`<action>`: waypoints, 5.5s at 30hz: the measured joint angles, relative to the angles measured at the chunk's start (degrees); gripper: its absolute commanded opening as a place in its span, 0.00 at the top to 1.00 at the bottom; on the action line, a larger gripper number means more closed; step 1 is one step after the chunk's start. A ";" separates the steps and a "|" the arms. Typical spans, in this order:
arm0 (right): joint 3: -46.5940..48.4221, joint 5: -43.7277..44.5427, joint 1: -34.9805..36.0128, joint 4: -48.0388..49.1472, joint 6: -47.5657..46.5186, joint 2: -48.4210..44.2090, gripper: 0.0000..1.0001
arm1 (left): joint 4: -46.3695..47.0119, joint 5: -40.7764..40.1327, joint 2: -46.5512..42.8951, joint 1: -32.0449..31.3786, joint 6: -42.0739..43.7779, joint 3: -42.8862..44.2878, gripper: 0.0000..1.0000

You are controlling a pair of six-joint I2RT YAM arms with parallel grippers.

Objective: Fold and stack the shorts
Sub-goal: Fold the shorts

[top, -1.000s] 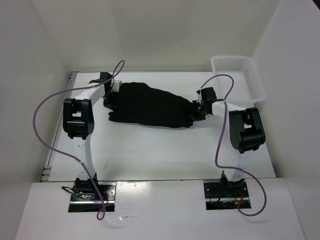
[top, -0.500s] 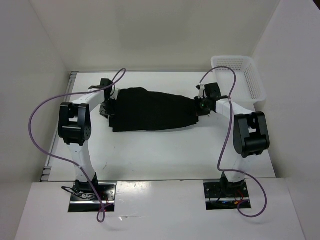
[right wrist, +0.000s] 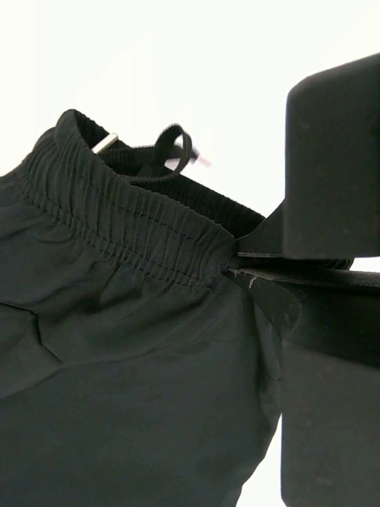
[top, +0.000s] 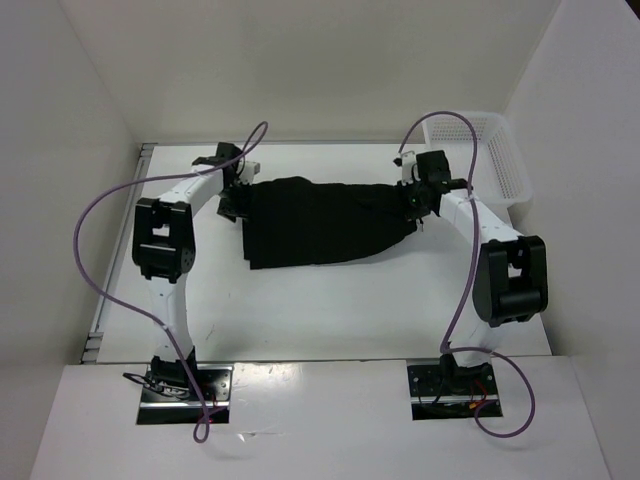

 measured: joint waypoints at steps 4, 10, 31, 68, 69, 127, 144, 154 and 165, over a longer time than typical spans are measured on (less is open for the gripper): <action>5.68 4.66 -0.02 -2.93 -3.41 0.00 1.00 | -0.22 3.54 6.14 -2.29 0.15 5.25 0.38; 13.18 11.41 -0.07 -4.90 -6.56 0.13 1.00 | 0.09 8.04 11.19 -6.36 -0.04 13.09 0.54; 30.80 21.70 27.50 -6.01 -5.81 18.14 1.00 | -1.14 19.56 23.17 -13.40 -0.94 31.12 0.76; 18.91 14.25 22.49 0.76 -7.34 6.12 0.42 | 1.22 13.81 -4.20 -6.19 -1.05 15.41 0.37; 16.85 14.16 20.59 1.18 -7.37 6.25 0.41 | 1.16 15.02 -3.91 -8.07 -1.07 15.82 0.35; -2.21 -9.11 14.64 12.50 -4.26 7.93 0.56 | -7.54 17.70 -5.29 -3.23 0.04 4.90 0.25; 1.97 -11.02 14.05 12.68 -0.02 15.15 0.50 | -2.03 16.31 13.66 -1.38 -0.22 19.37 0.45; 0.55 -12.79 17.46 12.96 -0.07 15.89 1.00 | -1.05 14.97 14.64 -1.03 -0.04 21.40 0.72; -13.14 -15.47 18.97 9.90 -0.57 3.26 0.19 | 1.55 16.81 11.61 -2.69 -0.04 13.92 0.49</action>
